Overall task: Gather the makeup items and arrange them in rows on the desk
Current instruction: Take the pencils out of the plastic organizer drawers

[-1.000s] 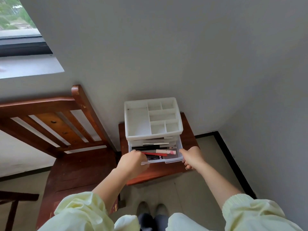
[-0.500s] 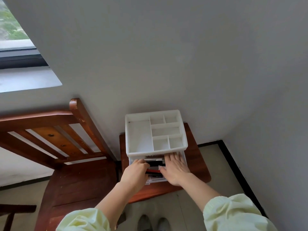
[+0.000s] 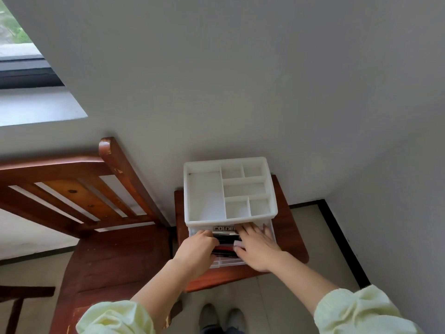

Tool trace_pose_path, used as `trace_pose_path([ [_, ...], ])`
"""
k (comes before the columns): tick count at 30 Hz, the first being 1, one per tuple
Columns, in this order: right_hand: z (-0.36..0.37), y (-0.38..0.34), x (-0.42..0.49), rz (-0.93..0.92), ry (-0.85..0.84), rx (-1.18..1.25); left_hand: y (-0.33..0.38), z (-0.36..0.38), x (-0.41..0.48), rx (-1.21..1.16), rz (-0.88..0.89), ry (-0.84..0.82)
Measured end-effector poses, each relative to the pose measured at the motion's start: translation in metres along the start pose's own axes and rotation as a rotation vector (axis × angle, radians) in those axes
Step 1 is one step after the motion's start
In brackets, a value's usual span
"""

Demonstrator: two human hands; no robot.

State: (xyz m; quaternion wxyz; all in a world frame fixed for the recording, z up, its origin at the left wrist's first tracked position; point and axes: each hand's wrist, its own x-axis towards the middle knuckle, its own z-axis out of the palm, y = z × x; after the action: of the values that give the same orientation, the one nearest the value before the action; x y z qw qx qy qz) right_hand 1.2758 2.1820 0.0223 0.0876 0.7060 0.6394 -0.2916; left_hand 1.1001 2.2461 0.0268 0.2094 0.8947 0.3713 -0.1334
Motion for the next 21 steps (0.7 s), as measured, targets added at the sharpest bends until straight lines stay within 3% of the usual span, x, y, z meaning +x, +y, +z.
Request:
trace_pose_path([
  [10,-0.002,-0.005,0.019,0.08,0.043,0.075,0.001,0.002,0.004,0.003,0.007,-0.023],
  [21,-0.013,0.01,-0.004,-0.108,0.016,-0.157,-0.003,-0.007,0.011,0.096,0.028,-0.095],
])
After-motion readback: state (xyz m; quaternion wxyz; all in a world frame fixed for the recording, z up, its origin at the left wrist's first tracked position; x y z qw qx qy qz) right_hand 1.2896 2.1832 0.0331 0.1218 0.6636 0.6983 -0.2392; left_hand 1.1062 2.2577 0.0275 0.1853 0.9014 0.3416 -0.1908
